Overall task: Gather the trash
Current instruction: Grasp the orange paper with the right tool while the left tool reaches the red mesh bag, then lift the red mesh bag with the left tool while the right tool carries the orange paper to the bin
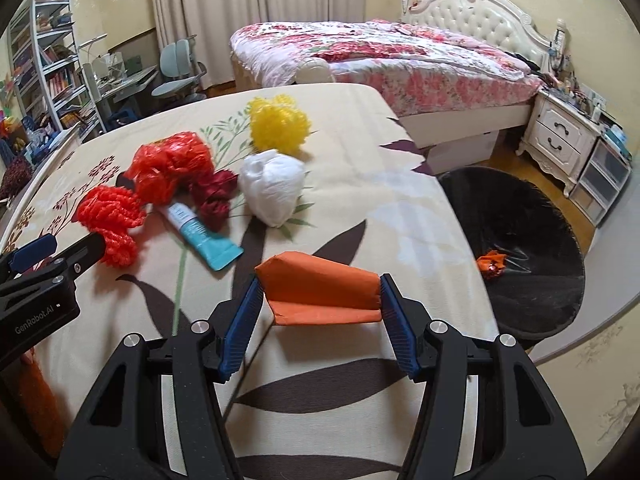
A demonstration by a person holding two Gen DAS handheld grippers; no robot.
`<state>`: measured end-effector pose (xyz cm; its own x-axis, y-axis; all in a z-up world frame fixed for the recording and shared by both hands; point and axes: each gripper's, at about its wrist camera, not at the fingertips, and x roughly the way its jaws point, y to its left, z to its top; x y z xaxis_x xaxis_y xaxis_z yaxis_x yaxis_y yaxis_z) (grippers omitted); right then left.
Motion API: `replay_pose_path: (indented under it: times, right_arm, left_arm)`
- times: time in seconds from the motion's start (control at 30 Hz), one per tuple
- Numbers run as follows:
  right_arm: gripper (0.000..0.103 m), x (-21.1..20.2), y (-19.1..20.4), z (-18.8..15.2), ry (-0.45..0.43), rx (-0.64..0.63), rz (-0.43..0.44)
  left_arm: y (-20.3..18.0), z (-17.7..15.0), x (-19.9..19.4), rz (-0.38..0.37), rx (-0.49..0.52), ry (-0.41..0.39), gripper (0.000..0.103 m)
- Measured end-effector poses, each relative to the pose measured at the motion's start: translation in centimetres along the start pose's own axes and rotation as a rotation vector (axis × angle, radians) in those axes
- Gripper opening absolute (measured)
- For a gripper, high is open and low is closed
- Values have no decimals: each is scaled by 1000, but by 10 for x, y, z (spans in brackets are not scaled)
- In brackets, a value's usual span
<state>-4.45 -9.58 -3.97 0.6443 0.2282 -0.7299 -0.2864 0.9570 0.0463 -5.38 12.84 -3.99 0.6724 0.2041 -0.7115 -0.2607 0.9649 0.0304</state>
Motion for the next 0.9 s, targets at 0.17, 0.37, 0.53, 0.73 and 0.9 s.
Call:
replay_pose_path:
  times: [0.17, 0.37, 0.53, 0.73, 0.9]
  right_arm:
    - [57, 2, -10, 6, -5, 16, -4]
    - [57, 4, -15, 11, -9, 29, 1]
    - [57, 7, -17, 12, -3, 34, 6]
    - [57, 11, -18, 10, 10, 41, 17]
    - [57, 10, -17, 9, 8, 37, 19]
  left_arm:
    - [-8, 6, 8, -7, 2, 8, 83]
    - [-15, 11, 17, -23, 15, 22, 83]
    - [-18, 11, 20, -58, 19, 23, 71]
    - [-20, 8, 18, -67, 38, 20, 63]
    - [-20, 5, 12, -73, 50, 13, 60]
